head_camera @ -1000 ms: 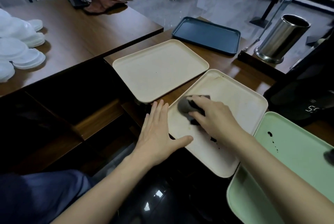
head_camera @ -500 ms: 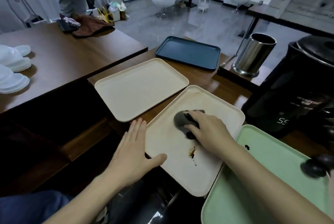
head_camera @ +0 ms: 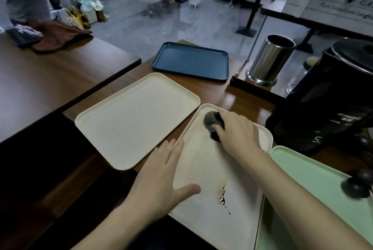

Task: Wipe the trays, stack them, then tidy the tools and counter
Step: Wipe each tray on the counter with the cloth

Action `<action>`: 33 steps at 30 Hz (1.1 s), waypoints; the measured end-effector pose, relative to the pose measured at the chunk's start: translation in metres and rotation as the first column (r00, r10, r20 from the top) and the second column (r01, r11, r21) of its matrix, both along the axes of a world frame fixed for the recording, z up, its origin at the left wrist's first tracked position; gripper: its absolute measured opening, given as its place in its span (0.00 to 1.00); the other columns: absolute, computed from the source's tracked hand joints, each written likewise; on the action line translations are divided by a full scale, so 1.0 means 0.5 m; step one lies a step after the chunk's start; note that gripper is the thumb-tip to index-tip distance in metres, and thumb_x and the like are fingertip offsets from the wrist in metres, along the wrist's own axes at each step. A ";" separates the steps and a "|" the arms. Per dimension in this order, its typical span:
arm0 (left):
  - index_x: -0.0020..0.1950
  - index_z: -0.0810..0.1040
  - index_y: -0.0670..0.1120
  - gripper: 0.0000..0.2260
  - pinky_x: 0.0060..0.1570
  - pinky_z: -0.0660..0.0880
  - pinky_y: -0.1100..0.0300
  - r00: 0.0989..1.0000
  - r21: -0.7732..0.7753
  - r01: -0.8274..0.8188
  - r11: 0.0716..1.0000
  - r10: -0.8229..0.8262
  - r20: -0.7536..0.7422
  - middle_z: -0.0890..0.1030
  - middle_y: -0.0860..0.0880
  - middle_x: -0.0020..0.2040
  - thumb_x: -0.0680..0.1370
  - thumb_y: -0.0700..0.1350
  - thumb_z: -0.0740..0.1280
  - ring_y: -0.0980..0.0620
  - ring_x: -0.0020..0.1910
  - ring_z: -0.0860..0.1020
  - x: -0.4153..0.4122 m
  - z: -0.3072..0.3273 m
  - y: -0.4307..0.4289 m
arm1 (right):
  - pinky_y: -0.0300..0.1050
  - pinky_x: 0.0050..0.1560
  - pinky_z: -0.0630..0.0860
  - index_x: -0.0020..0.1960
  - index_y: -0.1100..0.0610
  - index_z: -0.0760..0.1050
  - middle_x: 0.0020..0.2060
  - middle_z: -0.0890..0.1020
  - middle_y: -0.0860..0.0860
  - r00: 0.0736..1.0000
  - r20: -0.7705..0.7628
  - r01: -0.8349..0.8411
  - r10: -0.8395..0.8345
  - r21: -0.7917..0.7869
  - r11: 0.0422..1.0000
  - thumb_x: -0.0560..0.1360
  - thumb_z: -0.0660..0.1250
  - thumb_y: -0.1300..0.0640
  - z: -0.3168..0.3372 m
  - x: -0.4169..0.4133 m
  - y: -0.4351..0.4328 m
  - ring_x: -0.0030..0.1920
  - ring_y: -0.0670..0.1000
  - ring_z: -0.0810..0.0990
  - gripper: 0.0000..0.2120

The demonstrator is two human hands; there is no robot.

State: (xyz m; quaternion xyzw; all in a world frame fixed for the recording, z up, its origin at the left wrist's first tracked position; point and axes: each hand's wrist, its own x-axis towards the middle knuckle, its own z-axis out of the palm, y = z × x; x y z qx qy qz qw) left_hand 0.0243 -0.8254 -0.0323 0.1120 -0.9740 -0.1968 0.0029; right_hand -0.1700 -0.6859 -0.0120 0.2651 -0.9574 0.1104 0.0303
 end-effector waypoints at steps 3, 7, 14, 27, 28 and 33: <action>0.74 0.22 0.61 0.50 0.69 0.26 0.66 0.998 0.068 0.025 0.997 -0.022 -0.051 0.34 0.63 0.77 0.73 0.76 0.59 0.65 0.74 0.30 0.002 -0.011 -0.004 | 0.48 0.43 0.65 0.60 0.51 0.75 0.58 0.72 0.53 0.988 -0.041 0.149 -0.147 0.042 0.988 0.81 0.63 0.48 -0.003 -0.024 -0.057 0.54 0.57 0.74 0.11; 0.73 0.20 0.63 0.50 0.70 0.25 0.66 0.996 0.099 0.049 0.994 -0.040 -0.083 0.25 0.67 0.69 0.73 0.76 0.58 0.66 0.73 0.27 -0.005 -0.018 -0.011 | 0.47 0.44 0.66 0.61 0.52 0.76 0.60 0.75 0.50 0.986 -0.049 0.161 -0.161 -0.005 0.987 0.81 0.63 0.52 -0.022 -0.007 -0.106 0.56 0.56 0.73 0.10; 0.83 0.39 0.52 0.52 0.77 0.42 0.57 0.992 0.081 0.039 0.996 -0.029 -0.124 0.54 0.51 0.83 0.70 0.78 0.55 0.52 0.82 0.51 -0.014 -0.066 -0.009 | 0.45 0.54 0.76 0.67 0.44 0.74 0.64 0.76 0.39 0.976 0.086 -0.190 0.200 -0.113 0.975 0.77 0.65 0.55 -0.020 0.133 -0.033 0.62 0.47 0.74 0.19; 0.84 0.40 0.47 0.54 0.76 0.33 0.58 0.998 -0.067 0.065 0.996 -0.065 0.000 0.41 0.49 0.84 0.67 0.80 0.42 0.52 0.82 0.38 -0.014 -0.051 -0.013 | 0.52 0.51 0.77 0.60 0.46 0.75 0.54 0.83 0.42 0.947 0.236 -0.187 0.219 -0.150 0.971 0.77 0.64 0.53 0.019 0.151 0.028 0.54 0.51 0.80 0.12; 0.84 0.41 0.47 0.54 0.75 0.33 0.58 0.998 -0.072 0.064 0.995 -0.064 0.005 0.42 0.48 0.84 0.67 0.80 0.42 0.51 0.82 0.39 -0.014 -0.052 -0.014 | 0.53 0.54 0.77 0.64 0.45 0.74 0.59 0.81 0.42 0.936 0.251 -0.218 0.246 -0.135 0.967 0.77 0.63 0.51 0.024 0.186 0.060 0.59 0.50 0.78 0.16; 0.84 0.41 0.46 0.55 0.79 0.38 0.54 0.996 -0.094 0.081 0.992 -0.076 0.052 0.43 0.46 0.84 0.66 0.80 0.39 0.50 0.82 0.40 -0.013 -0.040 -0.016 | 0.53 0.56 0.75 0.68 0.45 0.73 0.64 0.79 0.42 0.954 0.238 -0.183 0.181 -0.012 0.983 0.78 0.64 0.50 0.025 0.182 0.134 0.62 0.54 0.77 0.18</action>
